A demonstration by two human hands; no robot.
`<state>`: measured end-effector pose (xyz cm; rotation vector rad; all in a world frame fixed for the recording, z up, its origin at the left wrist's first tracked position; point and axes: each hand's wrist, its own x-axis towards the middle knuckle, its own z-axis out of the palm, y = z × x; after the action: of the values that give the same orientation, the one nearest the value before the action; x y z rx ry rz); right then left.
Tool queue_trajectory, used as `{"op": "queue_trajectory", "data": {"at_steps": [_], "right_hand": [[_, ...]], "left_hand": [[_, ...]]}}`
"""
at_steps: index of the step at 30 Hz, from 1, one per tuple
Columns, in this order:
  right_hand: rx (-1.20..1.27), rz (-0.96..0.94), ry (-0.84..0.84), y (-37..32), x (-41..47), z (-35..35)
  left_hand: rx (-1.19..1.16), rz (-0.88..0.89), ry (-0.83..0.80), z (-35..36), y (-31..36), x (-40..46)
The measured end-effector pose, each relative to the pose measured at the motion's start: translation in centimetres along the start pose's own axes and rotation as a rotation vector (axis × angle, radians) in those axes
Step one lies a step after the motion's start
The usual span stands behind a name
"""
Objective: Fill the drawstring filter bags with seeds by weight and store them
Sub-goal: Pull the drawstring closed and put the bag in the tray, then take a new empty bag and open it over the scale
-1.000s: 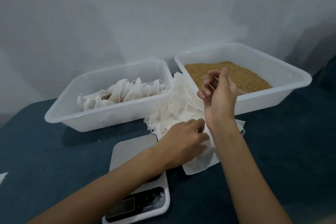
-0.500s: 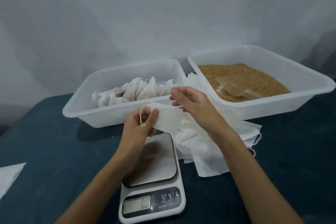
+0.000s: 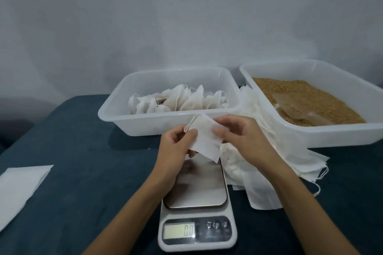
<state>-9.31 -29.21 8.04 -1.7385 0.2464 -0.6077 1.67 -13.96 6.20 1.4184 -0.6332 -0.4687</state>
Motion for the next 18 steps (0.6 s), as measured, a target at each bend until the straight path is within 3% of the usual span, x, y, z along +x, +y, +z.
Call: {"op": "queue_trajectory", "data": {"at_steps": [4,8,11,15,18], "right_hand": [[0.072,0.031,0.129,0.3,0.1,-0.5],[0.103,0.033,0.166,0.3,0.0,0.0],[0.156,0.041,0.155,0.6,-0.1,0.6],[0.168,0.03,0.088,0.5,-0.2,1.2],[0.173,0.02,0.042,0.3,-0.4,1.3]], "left_hand": [[0.081,0.059,0.071,-0.3,-0.2,0.4],[0.317,0.323,0.299,-0.3,-0.2,-0.1],[0.383,0.488,0.226,0.0,-0.1,-0.5],[0.223,0.396,0.045,0.9,0.0,-1.0],[0.166,0.331,0.017,0.9,-0.1,-0.9]]}}
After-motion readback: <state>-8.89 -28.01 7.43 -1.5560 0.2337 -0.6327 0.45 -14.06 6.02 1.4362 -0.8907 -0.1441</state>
